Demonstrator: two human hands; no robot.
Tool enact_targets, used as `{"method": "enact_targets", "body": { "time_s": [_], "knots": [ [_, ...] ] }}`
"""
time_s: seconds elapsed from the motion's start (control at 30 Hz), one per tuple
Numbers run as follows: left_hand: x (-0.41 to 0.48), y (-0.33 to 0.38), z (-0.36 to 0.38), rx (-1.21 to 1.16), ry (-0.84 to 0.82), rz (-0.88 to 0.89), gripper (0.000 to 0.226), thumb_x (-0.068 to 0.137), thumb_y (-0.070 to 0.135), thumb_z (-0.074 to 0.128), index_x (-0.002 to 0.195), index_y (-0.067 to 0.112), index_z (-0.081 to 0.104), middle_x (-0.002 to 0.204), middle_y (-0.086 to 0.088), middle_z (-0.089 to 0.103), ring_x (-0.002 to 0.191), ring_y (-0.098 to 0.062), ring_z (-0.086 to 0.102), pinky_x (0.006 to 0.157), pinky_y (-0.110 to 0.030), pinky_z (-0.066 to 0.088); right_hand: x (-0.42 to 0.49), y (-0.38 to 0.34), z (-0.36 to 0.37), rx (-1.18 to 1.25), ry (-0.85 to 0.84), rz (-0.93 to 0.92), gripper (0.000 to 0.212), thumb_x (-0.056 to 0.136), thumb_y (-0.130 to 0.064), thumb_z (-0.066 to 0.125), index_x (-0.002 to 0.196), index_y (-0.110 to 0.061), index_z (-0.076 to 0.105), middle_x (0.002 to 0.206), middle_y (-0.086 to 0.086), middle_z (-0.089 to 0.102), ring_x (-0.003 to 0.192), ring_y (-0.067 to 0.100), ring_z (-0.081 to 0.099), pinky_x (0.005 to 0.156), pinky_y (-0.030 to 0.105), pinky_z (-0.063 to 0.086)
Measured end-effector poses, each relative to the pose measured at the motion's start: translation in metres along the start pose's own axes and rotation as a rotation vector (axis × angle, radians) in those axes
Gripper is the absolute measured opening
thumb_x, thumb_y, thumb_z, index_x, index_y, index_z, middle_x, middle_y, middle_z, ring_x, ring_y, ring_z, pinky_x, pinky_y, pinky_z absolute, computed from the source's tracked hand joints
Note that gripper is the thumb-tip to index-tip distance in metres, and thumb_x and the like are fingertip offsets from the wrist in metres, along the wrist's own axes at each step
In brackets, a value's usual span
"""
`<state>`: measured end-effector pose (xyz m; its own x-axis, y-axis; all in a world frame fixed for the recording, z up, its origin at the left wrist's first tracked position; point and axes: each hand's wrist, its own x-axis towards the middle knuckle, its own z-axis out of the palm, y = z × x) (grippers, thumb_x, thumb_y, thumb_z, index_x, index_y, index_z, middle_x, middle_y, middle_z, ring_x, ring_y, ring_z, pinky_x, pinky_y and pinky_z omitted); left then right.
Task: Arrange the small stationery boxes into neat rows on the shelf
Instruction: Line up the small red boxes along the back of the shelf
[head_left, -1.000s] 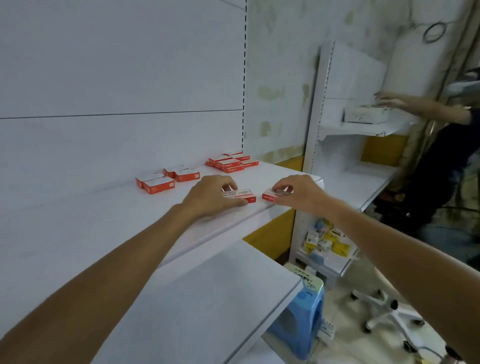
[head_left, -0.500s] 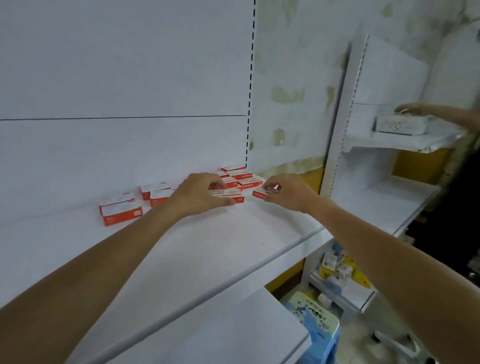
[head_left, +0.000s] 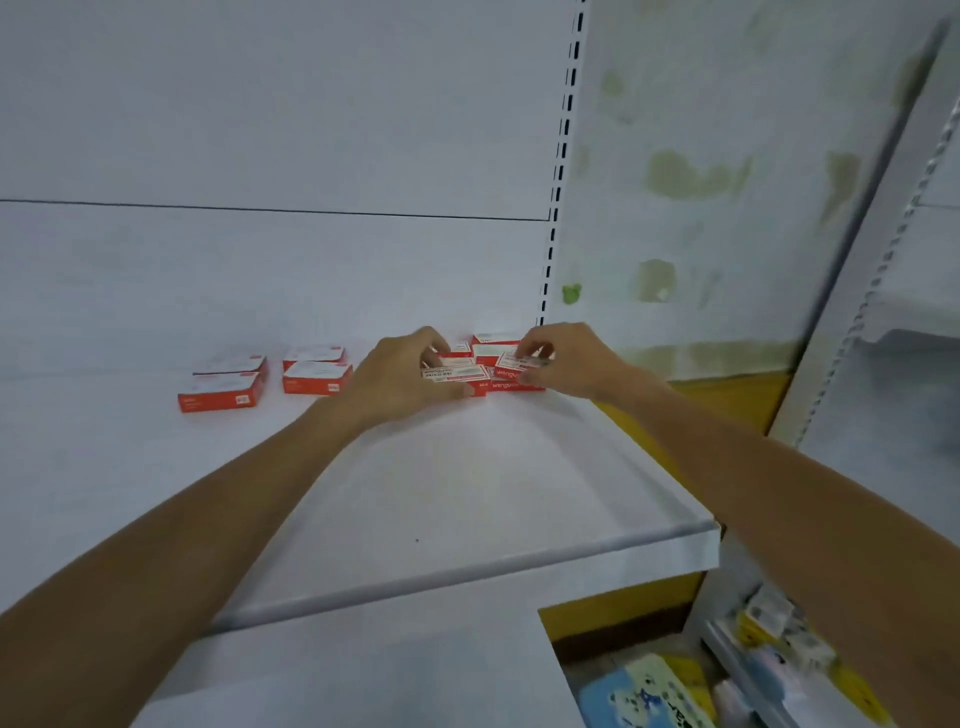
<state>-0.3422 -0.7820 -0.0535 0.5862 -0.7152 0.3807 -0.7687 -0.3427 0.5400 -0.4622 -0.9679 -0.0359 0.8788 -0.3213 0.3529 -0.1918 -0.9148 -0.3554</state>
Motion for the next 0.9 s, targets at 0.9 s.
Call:
{"method": "enact_targets", "body": {
  "time_s": [0.9],
  "knots": [
    [-0.068, -0.03, -0.043, 0.263, -0.039, -0.04, 0.026, 0.086, 0.031, 0.059, 0.107, 0.016, 0.061, 0.11, -0.003, 0.061, 0.099, -0.014, 0.055, 0.091, -0.029, 0.04, 0.008, -0.073, 0.038, -0.201, 0.07, -0.272, 0.028, 0.086, -0.027, 0.052, 0.111, -0.014, 0.059, 0.112, 0.006, 0.059, 0.109, 0.024, 0.05, 0.092, 0.04, 0.037]
  ]
}}
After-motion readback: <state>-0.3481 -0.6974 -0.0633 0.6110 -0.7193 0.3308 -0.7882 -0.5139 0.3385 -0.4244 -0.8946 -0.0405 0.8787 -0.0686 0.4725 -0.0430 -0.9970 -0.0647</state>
